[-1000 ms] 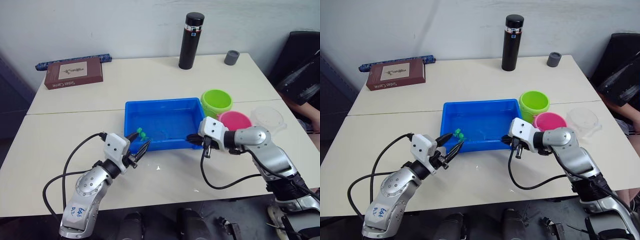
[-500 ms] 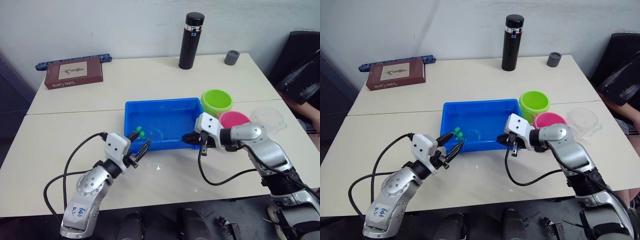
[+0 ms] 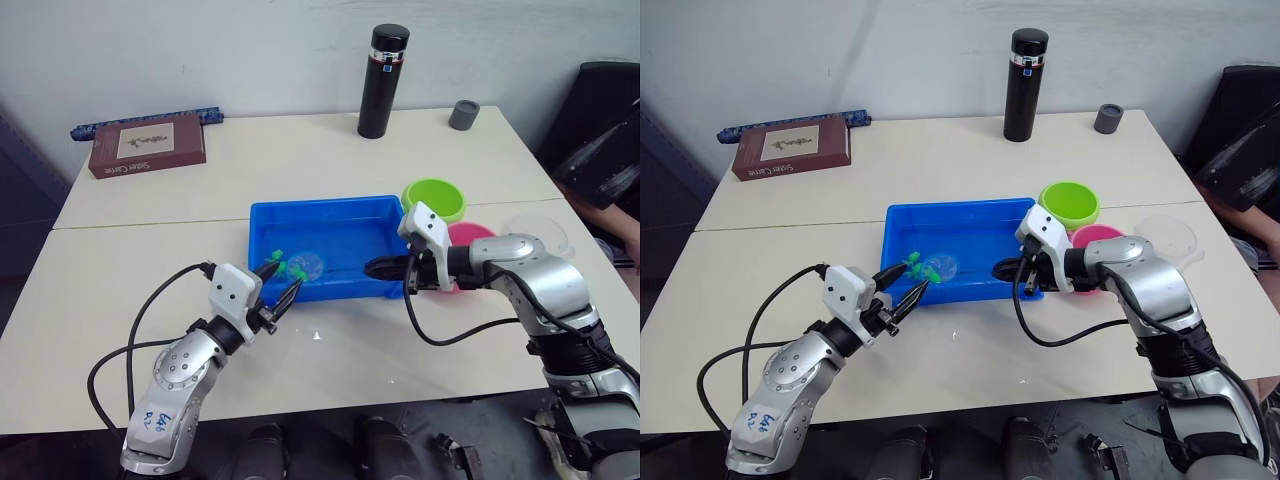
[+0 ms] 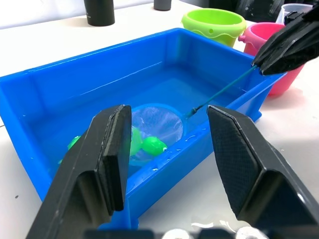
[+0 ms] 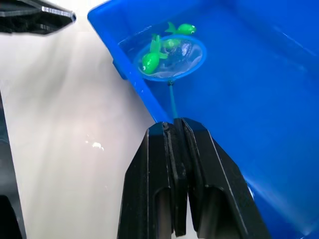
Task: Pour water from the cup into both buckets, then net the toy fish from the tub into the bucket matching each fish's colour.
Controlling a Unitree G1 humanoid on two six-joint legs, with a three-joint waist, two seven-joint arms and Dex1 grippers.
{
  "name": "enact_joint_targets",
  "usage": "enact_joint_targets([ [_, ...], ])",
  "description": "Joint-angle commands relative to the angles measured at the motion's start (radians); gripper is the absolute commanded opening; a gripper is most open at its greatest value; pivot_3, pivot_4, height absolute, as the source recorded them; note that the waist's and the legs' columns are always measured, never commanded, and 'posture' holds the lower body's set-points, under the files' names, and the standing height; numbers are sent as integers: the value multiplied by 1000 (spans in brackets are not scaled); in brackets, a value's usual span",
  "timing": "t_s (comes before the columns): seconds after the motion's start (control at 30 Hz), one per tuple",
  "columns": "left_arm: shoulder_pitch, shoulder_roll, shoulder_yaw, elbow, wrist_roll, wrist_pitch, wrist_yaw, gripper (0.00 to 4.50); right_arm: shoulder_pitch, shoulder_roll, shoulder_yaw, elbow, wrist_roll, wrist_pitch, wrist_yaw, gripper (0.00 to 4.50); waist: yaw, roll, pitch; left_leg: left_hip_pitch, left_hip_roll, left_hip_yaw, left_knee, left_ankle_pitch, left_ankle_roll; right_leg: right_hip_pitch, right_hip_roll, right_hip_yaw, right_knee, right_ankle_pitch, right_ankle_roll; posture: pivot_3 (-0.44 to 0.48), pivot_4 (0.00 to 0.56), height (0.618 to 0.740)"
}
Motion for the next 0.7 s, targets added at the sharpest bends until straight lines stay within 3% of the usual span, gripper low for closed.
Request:
enact_joint_targets([
  [0.03,-10,2,-6,-34,-2,-11,-3,2675,-22,-2,-38,-20,27,3,-12,0,0,0,0,0,0,0,0,0,0,0,0,0,0,0,0,0,150,740],
  [0.3,-29,21,-9,-17,-3,-26,-34,2675,15,-52,-86,-68,-9,-91,-66,0,1,0,0,0,0,2,0,0,0,0,0,0,0,0,0,0,150,740],
  [0.7,-85,48,2,28,-19,-37,-100,2675,120,-96,-280,-265,75,24,-205,0,0,0,0,-1,0,2,0,0,0,0,0,0,0,0,0,0,150,740],
])
